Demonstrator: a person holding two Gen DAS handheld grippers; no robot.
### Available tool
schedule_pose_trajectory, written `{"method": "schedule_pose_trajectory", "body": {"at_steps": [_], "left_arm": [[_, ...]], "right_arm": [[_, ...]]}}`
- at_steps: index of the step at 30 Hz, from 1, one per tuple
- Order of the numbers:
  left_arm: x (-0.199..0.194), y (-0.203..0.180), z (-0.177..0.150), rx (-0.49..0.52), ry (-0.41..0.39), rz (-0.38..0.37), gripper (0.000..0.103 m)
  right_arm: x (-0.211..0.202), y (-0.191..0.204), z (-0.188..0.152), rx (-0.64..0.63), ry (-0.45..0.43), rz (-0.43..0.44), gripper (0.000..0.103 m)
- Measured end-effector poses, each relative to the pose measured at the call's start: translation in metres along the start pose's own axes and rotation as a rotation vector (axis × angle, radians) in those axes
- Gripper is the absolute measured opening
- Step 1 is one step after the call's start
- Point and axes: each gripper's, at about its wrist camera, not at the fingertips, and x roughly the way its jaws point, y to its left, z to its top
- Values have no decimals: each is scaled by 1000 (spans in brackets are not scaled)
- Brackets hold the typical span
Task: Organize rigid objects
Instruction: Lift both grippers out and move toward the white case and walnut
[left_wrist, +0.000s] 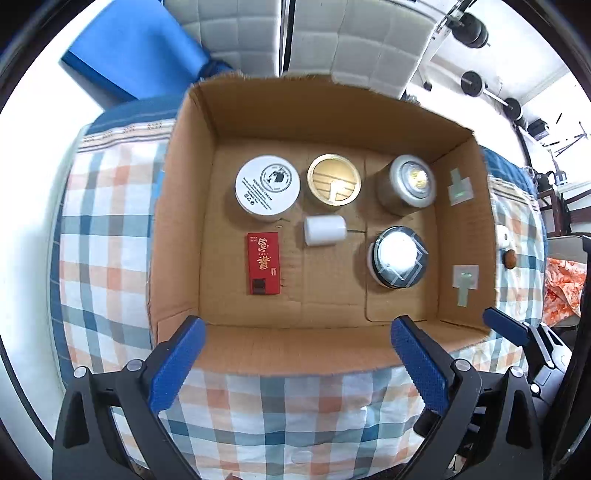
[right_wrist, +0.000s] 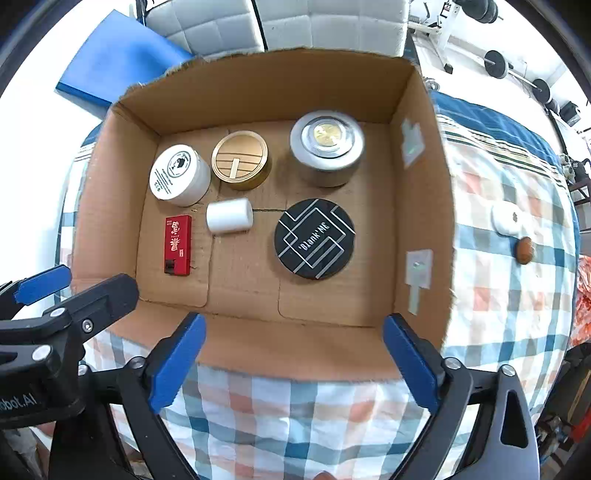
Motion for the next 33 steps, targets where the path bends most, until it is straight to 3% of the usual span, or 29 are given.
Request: {"method": "schedule_pose_trajectory", "body": {"at_steps": [7,18,25,33], "left_arm": [[-47,-8,-22,15,-101,34,103],[-105,-26,-48,30,-187,13,103],[-127,-46,-52,60,-230,23,103],[-131,-85,-43,99,-239,-5,103]], "right_arm": [[-52,-6,-20,-23,-90,-12,102],[-117,-6,-49,-46,-177,27,102],[-136,-17,-55,-41,-198,89,102],[-147,-57,-53,-3,-217,108,102]]}}
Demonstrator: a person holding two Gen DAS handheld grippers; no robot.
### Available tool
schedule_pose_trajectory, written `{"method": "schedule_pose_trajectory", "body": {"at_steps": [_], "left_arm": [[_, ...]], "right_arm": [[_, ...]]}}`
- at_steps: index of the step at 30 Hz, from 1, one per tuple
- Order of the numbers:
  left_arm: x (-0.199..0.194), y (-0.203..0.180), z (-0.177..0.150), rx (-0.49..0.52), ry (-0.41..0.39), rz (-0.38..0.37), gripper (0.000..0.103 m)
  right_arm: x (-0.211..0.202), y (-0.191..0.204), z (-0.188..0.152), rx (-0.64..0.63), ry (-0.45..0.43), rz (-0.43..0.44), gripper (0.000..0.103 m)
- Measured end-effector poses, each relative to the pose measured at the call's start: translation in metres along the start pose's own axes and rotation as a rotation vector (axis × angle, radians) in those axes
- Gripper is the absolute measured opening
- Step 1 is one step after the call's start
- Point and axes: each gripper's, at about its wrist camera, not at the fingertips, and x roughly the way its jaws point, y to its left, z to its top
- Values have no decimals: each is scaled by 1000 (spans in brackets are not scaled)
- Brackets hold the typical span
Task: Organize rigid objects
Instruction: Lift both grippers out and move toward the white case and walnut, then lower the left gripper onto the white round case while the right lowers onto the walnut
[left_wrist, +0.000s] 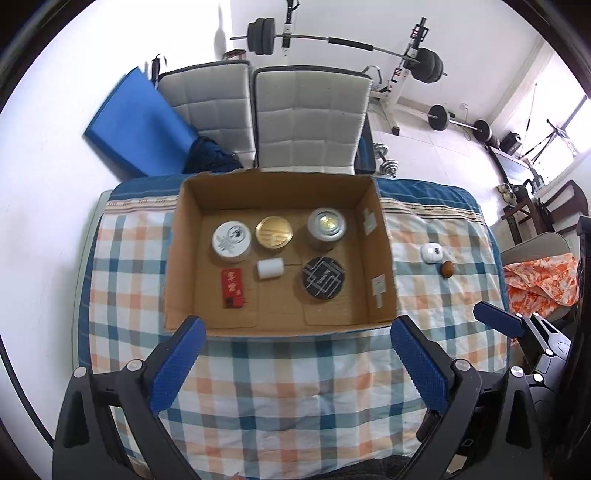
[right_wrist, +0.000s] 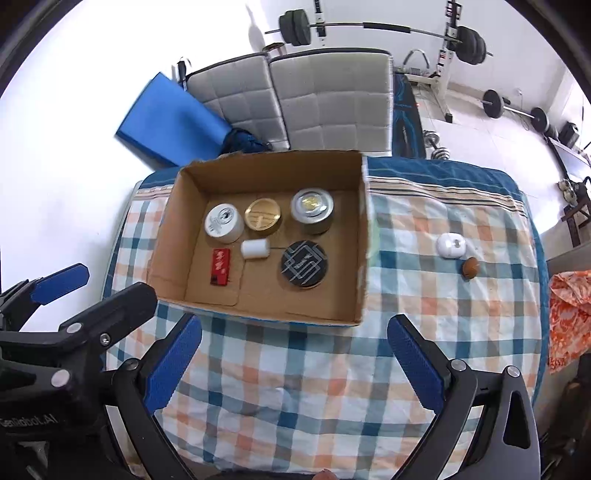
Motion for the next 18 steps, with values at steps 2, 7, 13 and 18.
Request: {"method": "schedule_pose_trajectory", "body": {"at_steps": [2,7,13,18], "left_arm": [[3,-13,6,15,-3,-7,103],[26,-65,27,88,-3,-6,103],[85,-134,60,171,11,-32,103],[166,-179,91,215,98,-17,103]], "right_arm": [[-3,-19,2,30,-2,-6,102],[-4,-87,8,130,1,-70,102],[19,-188,19,282,41,-148,102],[72,-263,30,410,97,-157,102]]}}
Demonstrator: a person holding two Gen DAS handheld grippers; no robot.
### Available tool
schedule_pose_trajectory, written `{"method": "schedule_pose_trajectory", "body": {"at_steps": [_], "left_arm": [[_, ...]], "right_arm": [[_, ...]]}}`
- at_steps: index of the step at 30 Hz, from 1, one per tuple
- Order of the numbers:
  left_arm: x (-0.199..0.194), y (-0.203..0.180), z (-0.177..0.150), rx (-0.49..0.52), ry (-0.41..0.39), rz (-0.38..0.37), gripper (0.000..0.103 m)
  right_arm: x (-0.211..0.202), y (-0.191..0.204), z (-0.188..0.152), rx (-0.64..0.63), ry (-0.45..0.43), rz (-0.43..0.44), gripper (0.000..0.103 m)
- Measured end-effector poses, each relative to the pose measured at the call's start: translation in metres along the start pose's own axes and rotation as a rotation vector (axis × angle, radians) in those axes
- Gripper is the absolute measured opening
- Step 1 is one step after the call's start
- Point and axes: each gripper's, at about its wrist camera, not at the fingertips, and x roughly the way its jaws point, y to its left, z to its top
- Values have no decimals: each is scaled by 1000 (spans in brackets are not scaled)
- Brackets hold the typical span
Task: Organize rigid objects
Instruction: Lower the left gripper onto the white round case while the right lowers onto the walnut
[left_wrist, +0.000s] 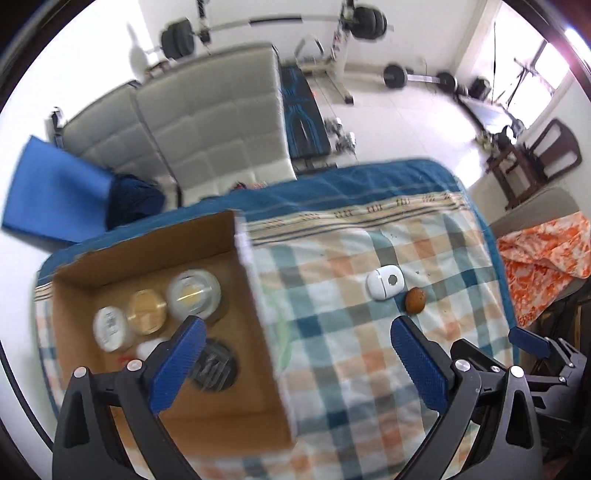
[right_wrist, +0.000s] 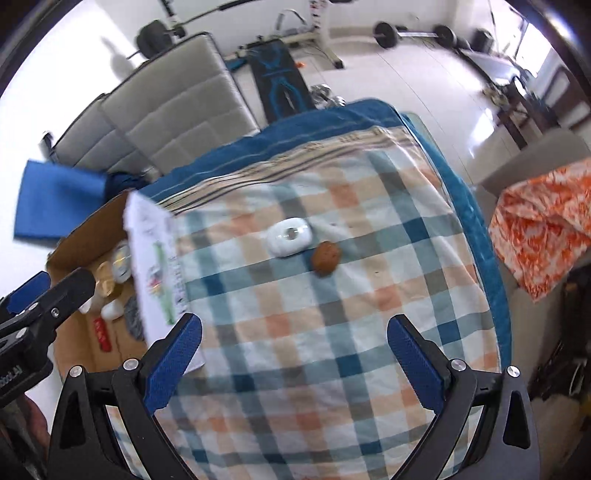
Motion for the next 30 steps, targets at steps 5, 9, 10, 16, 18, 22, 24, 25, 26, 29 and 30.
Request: {"method": "schedule_pose_trajectory", "body": {"at_steps": [5,9,10,16,18,22,24,25,26,29,30], "left_arm": [[70,-19,26,-7,117,-27,103],[110,-27,35,-29,185,-50,103],[118,-29,36,-28,198,-50,103],[137,-40,36,13,222,-18,103],[137,-44,37,27,223,-26,103],[134,-52,38,34,221,-52,103],[135,-59,39,58,219,-54,103],[137,-65,40,72,220,-59,100],[139,-71,40,86,225,-62,98],[149,-90,41,128,245,-73,87],[152,-96,40,142,252,-79,84]], "right_arm": [[73,-27,30,90,102,33,101],[120,-31,40,113,163,38,83],[129,-32,41,119,178,38,81],[167,-30,47,113,221,33,45],[169,-30,48,102,216,27,38],[162,-41,50,92,216,35,37],[156,-49,50,88,212,26,37],[152,-54,50,86,205,17,37],[149,-59,51,84,199,7,37],[144,-78,53,96,189,-23,37],[144,-85,53,105,189,-31,37]]}}
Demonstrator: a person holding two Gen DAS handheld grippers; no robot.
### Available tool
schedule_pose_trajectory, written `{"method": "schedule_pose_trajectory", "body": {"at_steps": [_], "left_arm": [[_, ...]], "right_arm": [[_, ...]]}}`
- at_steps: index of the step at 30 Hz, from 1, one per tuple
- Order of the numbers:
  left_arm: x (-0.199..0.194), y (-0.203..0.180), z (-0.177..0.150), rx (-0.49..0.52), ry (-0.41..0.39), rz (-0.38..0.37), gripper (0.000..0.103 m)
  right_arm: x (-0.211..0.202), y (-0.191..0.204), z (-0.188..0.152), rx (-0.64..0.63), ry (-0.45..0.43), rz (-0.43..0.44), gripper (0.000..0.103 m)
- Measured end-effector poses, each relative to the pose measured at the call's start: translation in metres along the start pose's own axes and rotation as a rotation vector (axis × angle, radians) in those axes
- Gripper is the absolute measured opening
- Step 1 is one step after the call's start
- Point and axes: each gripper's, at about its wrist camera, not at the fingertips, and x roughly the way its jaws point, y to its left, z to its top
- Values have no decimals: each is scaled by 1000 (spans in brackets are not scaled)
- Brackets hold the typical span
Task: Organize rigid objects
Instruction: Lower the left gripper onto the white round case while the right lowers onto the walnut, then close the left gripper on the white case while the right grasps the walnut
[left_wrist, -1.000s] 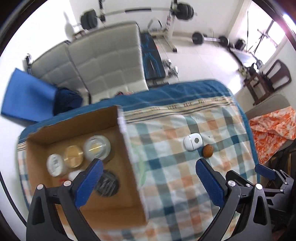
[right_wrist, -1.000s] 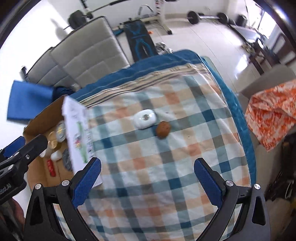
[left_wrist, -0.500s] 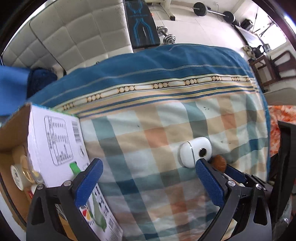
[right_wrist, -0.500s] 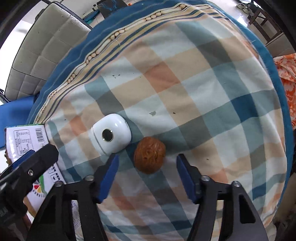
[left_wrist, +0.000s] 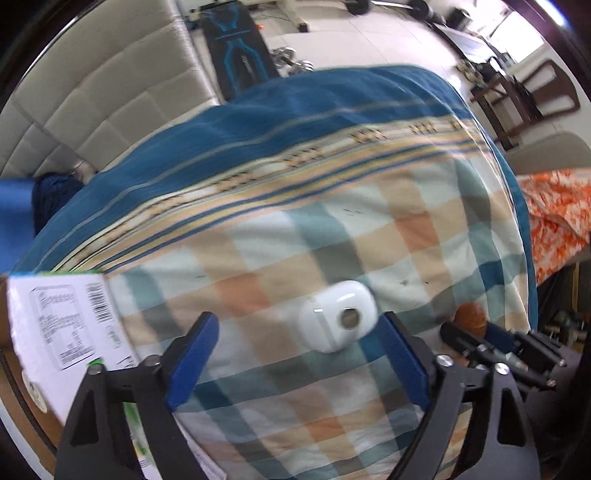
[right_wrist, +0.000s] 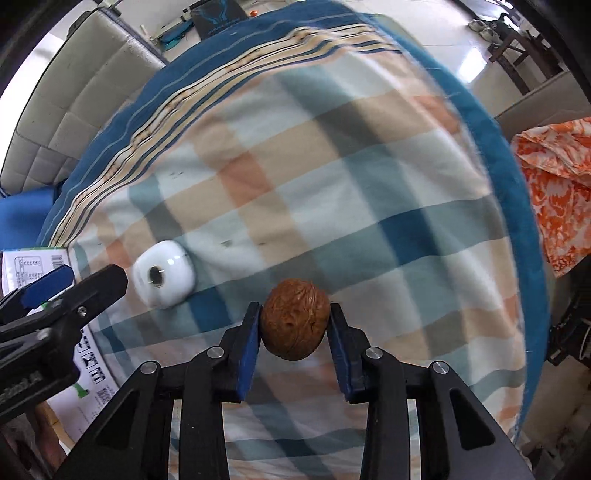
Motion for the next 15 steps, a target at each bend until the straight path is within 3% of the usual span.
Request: {"method": "schedule_pose_trajectory", "body": {"at_steps": [8,9,11,15], "left_arm": [[36,-36,4,91,102,-32,83],[39,-36,4,90,108,-30,81],[46,-37,6,94,110,-4,58],[47,-31,8,76,83,-23,56]], "right_arm": [[3,-28,2,50,-1,-2,37],[4,-29,2,52,1,1,37],[7,-31,1,57,5,4,37],[13,-49,6,58,21,9,37]]}}
